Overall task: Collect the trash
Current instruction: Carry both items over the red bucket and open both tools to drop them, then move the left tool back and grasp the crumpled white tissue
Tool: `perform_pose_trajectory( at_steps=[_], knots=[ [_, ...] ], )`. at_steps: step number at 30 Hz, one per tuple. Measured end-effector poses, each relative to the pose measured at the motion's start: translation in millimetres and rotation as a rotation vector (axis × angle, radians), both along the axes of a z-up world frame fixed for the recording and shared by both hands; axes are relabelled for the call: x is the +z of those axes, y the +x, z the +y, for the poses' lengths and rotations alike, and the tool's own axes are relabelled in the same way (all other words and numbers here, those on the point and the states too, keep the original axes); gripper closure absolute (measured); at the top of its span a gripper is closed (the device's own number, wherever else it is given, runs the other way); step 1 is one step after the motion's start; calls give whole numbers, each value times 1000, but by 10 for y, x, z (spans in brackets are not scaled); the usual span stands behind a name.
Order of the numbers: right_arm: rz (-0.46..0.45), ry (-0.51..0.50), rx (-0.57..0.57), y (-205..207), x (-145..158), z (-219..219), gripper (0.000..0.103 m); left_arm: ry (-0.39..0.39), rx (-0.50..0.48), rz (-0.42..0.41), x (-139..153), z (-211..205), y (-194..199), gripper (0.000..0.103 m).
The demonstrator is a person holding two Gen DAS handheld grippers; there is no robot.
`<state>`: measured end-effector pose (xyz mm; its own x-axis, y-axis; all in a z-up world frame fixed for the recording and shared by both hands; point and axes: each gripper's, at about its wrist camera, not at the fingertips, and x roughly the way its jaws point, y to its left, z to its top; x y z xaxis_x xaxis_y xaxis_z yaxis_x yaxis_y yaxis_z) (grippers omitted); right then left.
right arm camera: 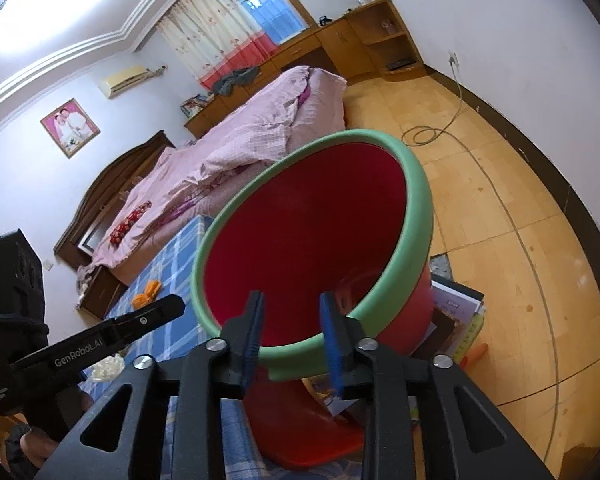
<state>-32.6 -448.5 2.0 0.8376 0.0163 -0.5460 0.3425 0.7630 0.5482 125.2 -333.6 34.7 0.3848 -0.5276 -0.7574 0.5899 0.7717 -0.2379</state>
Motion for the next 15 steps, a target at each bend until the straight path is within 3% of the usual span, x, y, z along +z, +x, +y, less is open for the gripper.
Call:
perform_pose_trajectory(
  at_steps=[15],
  knots=[
    [-39, -12, 70, -60, 168, 411, 71, -34, 120, -15, 247, 765, -165, 76]
  ],
)
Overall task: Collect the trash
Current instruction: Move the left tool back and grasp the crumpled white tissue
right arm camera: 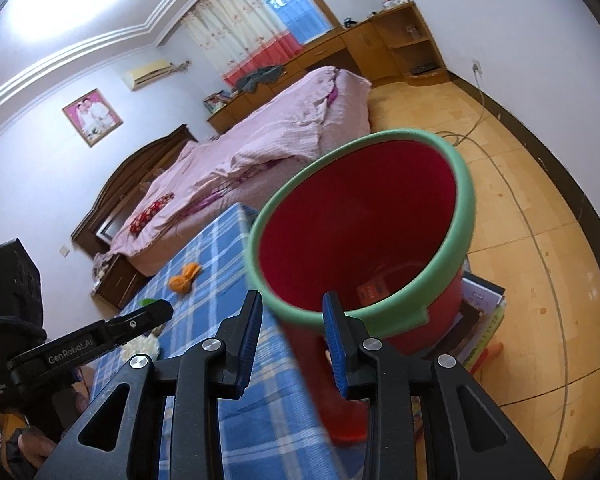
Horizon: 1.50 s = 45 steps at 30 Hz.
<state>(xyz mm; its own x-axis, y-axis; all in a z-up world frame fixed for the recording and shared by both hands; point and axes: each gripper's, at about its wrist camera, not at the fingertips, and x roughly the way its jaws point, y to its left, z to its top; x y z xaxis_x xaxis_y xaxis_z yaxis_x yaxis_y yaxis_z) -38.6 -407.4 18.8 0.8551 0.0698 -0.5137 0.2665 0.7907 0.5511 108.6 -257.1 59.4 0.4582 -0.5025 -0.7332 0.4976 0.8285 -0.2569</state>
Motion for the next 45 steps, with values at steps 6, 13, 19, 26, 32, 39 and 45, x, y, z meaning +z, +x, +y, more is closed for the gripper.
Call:
perform_pose_trajectory(
  at_steps=[6, 13, 19, 26, 32, 39, 45],
  knots=[
    [-6, -8, 44, 21, 42, 201, 71, -6, 89, -4, 16, 418, 11, 76],
    [-13, -33, 96, 81, 104, 417, 69, 6, 235, -5, -50, 956, 149, 62],
    [4, -41, 138, 201, 57, 550, 68, 58, 339, -9, -203, 1204, 343, 51],
    [21, -48, 149, 263, 6, 579, 62, 112, 356, 23, -457, 1173, 581, 51],
    [48, -38, 165, 386, -68, 558, 62, 137, 346, 72, -652, 1115, 680, 51],
    [59, -58, 199, 492, -64, 654, 62, 83, 347, 86, -666, 1329, 630, 76],
    [62, -78, 254, 639, -6, 875, 62, 32, 372, 63, -485, 1614, 542, 77]
  ],
)
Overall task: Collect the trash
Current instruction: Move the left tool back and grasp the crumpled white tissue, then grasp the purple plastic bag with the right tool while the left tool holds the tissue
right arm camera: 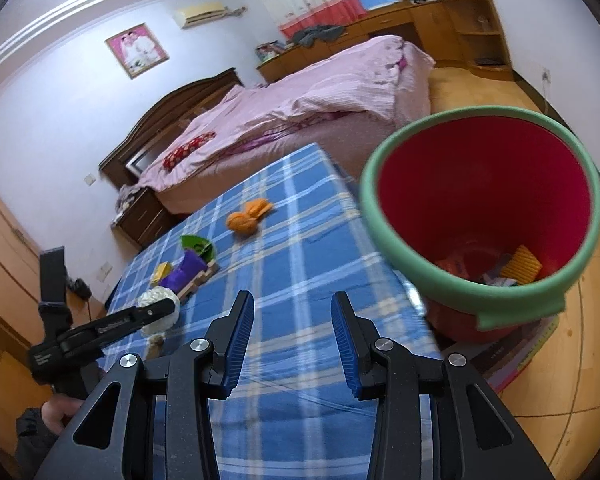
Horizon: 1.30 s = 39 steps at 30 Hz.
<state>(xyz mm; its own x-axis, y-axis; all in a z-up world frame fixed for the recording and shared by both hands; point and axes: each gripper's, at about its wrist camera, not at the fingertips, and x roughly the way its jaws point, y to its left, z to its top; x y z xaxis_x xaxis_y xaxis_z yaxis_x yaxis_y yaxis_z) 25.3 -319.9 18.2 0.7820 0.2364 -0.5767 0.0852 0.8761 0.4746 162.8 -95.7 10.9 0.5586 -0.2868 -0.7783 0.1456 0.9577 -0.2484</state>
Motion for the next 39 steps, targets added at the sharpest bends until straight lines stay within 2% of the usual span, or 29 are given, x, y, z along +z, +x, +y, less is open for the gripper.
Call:
perform_pose_trajectory(
  at_steps=[7, 9, 11, 12, 17, 22, 24, 25, 26, 32, 36, 39],
  knots=[
    [4, -37, 100, 250, 112, 447, 62, -22, 64, -67, 251, 467, -44, 77],
    [8, -49, 126, 330, 132, 585, 60, -22, 86, -68, 242, 633, 2, 77],
    [20, -68, 143, 437, 136, 735, 45, -16, 105, -63, 209, 764, 50, 77],
    [25, -77, 147, 473, 130, 783, 43, -17, 117, -60, 189, 839, 61, 77],
    [40, -119, 206, 772, 108, 1086, 42, -27, 190, -57, 92, 1155, 84, 77],
    [55, -90, 302, 1100, 1, 1328, 42, -44, 251, -79, -6, 1357, 77, 77],
    [51, -127, 325, 1202, -24, 1426, 39, -28, 263, -99, -22, 1373, 84, 77],
    [49, -151, 342, 1267, -41, 1485, 28, -21, 267, -104, -39, 1378, 104, 77],
    [46, -169, 362, 1331, -61, 1539, 22, -21, 267, -103, -56, 1382, 120, 77],
    [57, -301, 393, 1640, -217, 1762, 22, -37, 252, -132, -127, 1379, 167, 77],
    [70, -358, 424, 1787, -328, 1897, 22, -103, 248, -109, -181, 1448, 199, 77],
    [74, -403, 441, 1812, -398, 1985, 21, -116, 249, -99, -203, 1467, 211, 77]
  ],
)
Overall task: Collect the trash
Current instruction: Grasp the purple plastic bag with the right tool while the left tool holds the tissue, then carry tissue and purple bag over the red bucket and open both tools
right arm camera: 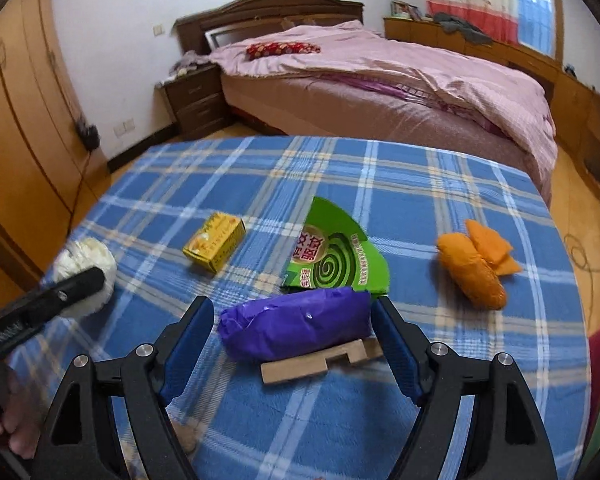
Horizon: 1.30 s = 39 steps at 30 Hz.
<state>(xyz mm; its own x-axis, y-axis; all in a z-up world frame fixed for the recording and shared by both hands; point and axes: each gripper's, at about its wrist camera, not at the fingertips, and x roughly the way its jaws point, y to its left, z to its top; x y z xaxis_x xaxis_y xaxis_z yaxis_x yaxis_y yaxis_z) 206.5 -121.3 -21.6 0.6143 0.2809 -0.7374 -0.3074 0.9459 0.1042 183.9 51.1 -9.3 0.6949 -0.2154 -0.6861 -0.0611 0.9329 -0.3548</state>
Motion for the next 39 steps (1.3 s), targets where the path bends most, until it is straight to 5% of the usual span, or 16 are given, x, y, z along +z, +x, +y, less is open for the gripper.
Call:
perform_pose_trajectory(
  at_steps=[9, 14, 23, 39],
  knots=[
    [35, -38, -30, 30, -99, 50, 22, -43, -23, 0, -1, -24, -9, 77],
    [23, -10, -21, -19, -70, 42, 34, -47, -42, -3, 3, -53, -12, 77],
    [-65, 63, -10, -323, 210, 12, 38, -47, -40, 11, 38, -51, -41, 77],
    [-84, 269, -255, -1192, 547, -897, 38, -58, -134, -45, 443, -396, -425, 77]
  ],
)
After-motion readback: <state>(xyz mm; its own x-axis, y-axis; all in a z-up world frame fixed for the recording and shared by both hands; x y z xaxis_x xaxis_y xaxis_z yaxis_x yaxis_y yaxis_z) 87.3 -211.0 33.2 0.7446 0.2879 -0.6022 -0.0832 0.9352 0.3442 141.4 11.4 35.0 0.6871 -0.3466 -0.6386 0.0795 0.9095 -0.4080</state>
